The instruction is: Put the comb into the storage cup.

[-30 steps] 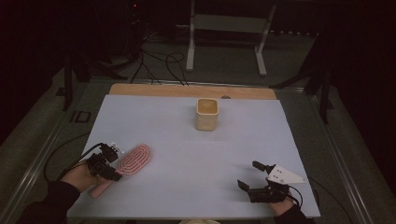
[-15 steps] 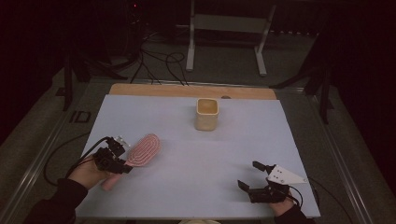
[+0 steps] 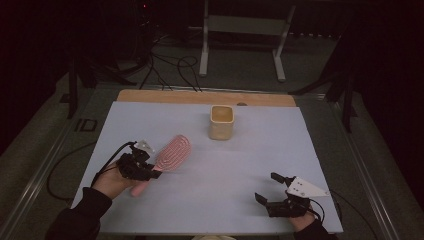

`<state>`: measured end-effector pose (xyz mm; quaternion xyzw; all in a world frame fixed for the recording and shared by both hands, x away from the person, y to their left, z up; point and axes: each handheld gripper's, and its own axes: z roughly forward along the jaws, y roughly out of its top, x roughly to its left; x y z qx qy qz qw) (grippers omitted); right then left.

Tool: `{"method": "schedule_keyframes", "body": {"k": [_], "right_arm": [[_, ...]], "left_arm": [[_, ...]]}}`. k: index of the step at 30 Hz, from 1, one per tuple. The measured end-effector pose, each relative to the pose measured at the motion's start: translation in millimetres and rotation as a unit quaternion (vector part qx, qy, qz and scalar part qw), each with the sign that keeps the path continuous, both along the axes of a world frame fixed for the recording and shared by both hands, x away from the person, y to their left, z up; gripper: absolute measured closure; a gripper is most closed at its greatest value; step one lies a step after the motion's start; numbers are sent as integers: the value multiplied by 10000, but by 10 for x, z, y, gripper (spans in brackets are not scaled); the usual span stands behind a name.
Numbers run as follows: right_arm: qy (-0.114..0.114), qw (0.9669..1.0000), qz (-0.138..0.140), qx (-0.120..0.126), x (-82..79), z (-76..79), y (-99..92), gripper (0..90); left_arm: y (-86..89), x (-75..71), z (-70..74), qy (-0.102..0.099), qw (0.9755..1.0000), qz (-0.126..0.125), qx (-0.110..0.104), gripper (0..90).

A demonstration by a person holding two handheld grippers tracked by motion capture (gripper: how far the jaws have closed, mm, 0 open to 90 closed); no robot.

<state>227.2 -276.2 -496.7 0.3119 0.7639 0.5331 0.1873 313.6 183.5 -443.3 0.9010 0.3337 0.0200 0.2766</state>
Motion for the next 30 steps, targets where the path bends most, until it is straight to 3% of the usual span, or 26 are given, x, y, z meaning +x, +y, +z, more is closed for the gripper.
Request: {"method": "schedule_keyframes", "body": {"k": [5, 9, 10, 15, 25, 28, 30], "right_arm": [[2, 10000, -4, 6, 0, 1, 0, 87], [-6, 10000, 5, -6, -1, 4, 1, 87], [4, 10000, 1, 3, 2, 0, 1, 88], [-2, 10000, -8, 6, 3, 1, 0, 87], [-18, 10000, -55, 34, 7, 6, -12, 87], [-16, 10000, -68, 22, 4, 6, -13, 87], [-18, 10000, -69, 29, 2, 9, -14, 87]], "left_arm": [[-143, 5, -21, -77, 9997, -169, -149, 713], [-233, -12, -14, -329, 9981, -307, -422, 713], [-254, -13, -14, -309, 9977, -301, -523, 713], [-358, -6, -29, -518, 9965, -299, -579, 713], [-455, 2, -52, -656, 9936, -254, -884, 714], [-474, -8, -51, -714, 9919, -229, -1023, 714], [-488, -21, -52, -863, 9901, -222, -1083, 714]]}}
